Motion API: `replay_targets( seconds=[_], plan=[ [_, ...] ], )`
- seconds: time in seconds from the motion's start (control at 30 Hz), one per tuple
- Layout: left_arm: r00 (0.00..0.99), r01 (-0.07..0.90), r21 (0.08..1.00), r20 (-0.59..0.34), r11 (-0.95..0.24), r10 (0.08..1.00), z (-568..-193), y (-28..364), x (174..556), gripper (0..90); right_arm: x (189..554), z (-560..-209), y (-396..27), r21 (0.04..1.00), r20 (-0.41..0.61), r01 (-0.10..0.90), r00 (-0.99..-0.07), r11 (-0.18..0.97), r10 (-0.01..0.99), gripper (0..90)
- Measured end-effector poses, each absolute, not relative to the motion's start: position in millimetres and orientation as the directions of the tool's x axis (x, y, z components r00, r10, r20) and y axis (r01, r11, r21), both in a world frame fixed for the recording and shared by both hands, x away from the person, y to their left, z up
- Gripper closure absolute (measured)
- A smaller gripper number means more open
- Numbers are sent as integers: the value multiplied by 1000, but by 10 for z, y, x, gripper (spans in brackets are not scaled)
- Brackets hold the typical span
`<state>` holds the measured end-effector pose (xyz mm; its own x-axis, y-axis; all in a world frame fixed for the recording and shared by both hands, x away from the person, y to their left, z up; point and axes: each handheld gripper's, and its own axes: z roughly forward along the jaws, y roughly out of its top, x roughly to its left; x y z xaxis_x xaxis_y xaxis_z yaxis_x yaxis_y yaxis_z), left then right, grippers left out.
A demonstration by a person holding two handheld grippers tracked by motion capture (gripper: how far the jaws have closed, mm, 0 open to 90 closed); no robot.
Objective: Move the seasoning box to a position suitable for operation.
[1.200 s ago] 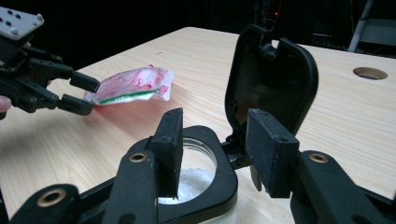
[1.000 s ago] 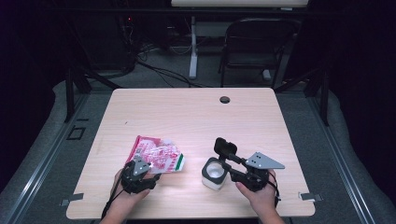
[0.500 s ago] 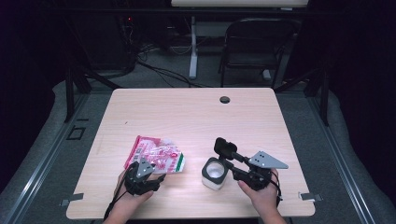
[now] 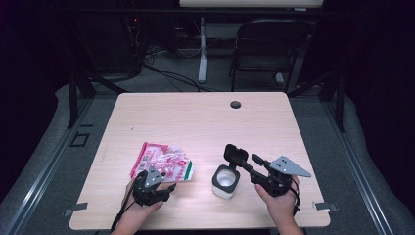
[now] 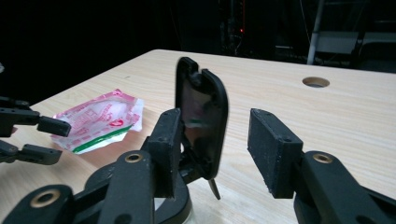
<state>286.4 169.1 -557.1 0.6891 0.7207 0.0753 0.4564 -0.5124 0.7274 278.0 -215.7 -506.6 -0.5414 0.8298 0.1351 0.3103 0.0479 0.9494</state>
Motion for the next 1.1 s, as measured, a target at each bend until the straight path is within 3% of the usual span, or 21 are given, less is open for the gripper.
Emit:
replay_targets(
  seconds=[0.43,0.83,1.1],
  plan=[
    [684,463,723,76,-513,726,-5598,1697,2846,439,2882,-5080,-2114,944,128,321,-562,73,817,548],
    [671,473,722,76,-505,737,-5598,1761,2828,440,2933,-5037,-2043,951,59,280,-575,129,816,699],
    [661,479,723,77,-499,746,-5595,1799,2811,440,2975,-5059,-2022,946,38,283,-584,160,811,698]
  ],
)
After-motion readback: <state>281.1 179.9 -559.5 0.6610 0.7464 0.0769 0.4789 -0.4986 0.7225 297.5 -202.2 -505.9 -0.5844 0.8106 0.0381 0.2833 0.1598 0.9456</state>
